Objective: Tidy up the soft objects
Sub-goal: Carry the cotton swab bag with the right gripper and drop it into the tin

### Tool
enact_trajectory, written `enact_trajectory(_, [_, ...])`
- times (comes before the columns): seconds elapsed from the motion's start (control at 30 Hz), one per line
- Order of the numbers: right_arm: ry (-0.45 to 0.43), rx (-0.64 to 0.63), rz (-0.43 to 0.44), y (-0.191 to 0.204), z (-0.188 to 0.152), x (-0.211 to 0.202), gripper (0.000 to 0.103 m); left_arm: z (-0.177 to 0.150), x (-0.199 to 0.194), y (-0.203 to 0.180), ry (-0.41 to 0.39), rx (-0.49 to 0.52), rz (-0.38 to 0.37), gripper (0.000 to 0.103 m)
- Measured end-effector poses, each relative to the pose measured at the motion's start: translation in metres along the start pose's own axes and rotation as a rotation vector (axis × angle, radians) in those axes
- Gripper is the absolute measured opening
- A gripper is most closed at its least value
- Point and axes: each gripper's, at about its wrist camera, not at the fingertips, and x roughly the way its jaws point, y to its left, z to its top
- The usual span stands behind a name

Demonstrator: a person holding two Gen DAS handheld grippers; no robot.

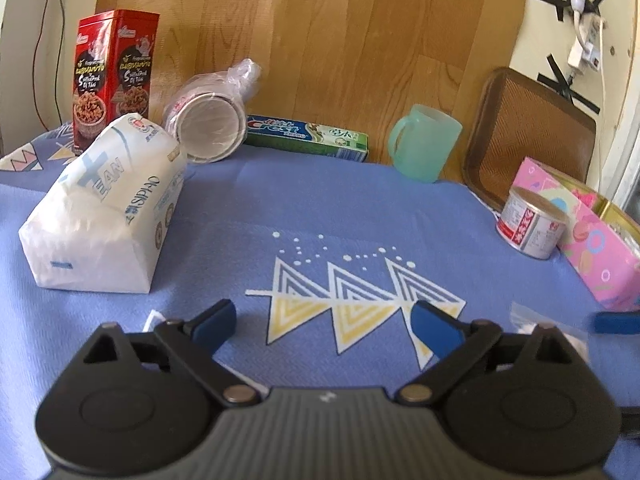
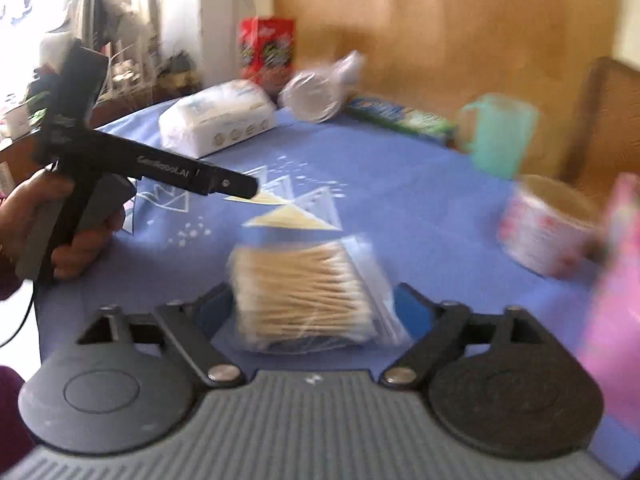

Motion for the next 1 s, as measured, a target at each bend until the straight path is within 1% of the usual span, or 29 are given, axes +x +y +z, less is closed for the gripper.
enact_trajectory(0.1, [-0.043, 0.088, -0.033, -0.001, -0.019, -0.025, 0.096, 0.000, 0.000, -0.005, 0.012, 0.023, 0.018, 0.098])
enact_trajectory(0.17, [-0.062, 0.148, -0.040, -0.002, -0.026, -0.031, 0.095, 0.000, -0.001, -0.008, 0.025, 0.021, 0.016, 0.098])
enact_trajectory(0.2, [-0.069, 0.175, -0.033, -0.002, -0.029, -0.033, 0.095, 0.000, -0.005, -0.009, 0.034, -0.003, -0.018, 0.097])
enact_trajectory(0.27, [-0.084, 0.195, -0.018, -0.001, -0.027, -0.029, 0.094, 0.001, -0.011, -0.014, 0.057, -0.061, -0.148, 0.094])
enact_trajectory(0.3, [-0.091, 0.195, -0.017, 0.000, -0.026, -0.026, 0.094, 0.001, -0.014, -0.021, 0.072, -0.067, -0.219, 0.091])
enact_trajectory(0.33, [-0.094, 0.195, -0.015, 0.001, -0.024, -0.023, 0.093, 0.001, -0.016, -0.030, 0.081, -0.051, -0.266, 0.086])
enact_trajectory(0.37, [-0.092, 0.197, -0.003, 0.002, -0.021, -0.020, 0.089, 0.001, -0.018, -0.042, 0.087, -0.021, -0.299, 0.083])
enact_trajectory(0.4, [-0.085, 0.197, 0.017, 0.003, -0.017, -0.013, 0.086, 0.001, -0.019, -0.051, 0.094, 0.006, -0.317, 0.081])
enact_trajectory(0.43, [-0.074, 0.192, 0.026, 0.005, -0.017, -0.008, 0.085, 0.000, -0.018, -0.062, 0.108, 0.036, -0.336, 0.078])
enact_trajectory(0.47, [-0.051, 0.180, 0.022, 0.006, -0.016, 0.000, 0.083, -0.002, -0.014, -0.070, 0.131, 0.056, -0.350, 0.075])
enact_trajectory(0.5, [-0.018, 0.168, 0.010, 0.009, -0.015, 0.011, 0.073, -0.005, -0.008, -0.076, 0.167, 0.061, -0.365, 0.061])
enact_trajectory(0.53, [0.008, 0.167, 0.002, 0.010, -0.016, 0.021, 0.064, -0.009, -0.005, -0.080, 0.172, 0.059, -0.374, 0.057])
enact_trajectory(0.57, [-0.023, 0.154, -0.028, 0.014, -0.017, 0.023, 0.056, -0.010, -0.005, -0.087, 0.182, 0.079, -0.390, 0.048])
enact_trajectory(0.6, [-0.018, 0.143, -0.033, 0.018, -0.015, 0.027, 0.048, -0.010, -0.006, -0.093, 0.196, 0.086, -0.403, 0.046])
enact_trajectory(0.63, [-0.028, 0.131, -0.045, 0.020, -0.015, 0.024, 0.046, -0.008, -0.009, -0.101, 0.194, 0.100, -0.386, 0.046])
enact_trajectory(0.7, [-0.078, 0.099, -0.095, 0.021, -0.016, 0.014, 0.046, 0.002, -0.016, -0.114, 0.165, 0.141, -0.395, 0.046])
enact_trajectory(0.8, [-0.179, 0.119, -0.169, 0.004, -0.015, -0.014, 0.046, 0.024, -0.027, -0.144, 0.104, 0.190, -0.467, 0.046])
enact_trajectory(0.87, [-0.237, 0.143, -0.229, -0.012, -0.013, -0.033, 0.046, 0.041, -0.031, -0.176, 0.055, 0.254, -0.517, 0.046])
enact_trajectory(0.9, [-0.263, 0.148, -0.274, -0.022, -0.012, -0.045, 0.046, 0.048, -0.031, -0.193, 0.037, 0.289, -0.537, 0.047])
enact_trajectory(0.97, [-0.293, 0.146, -0.356, -0.042, -0.010, -0.062, 0.046, 0.061, -0.028, -0.229, 0.007, 0.350, -0.569, 0.052])
enact_trajectory(1.0, [-0.294, 0.146, -0.404, -0.055, -0.009, -0.069, 0.046, 0.068, -0.025, -0.249, -0.014, 0.379, -0.592, 0.061])
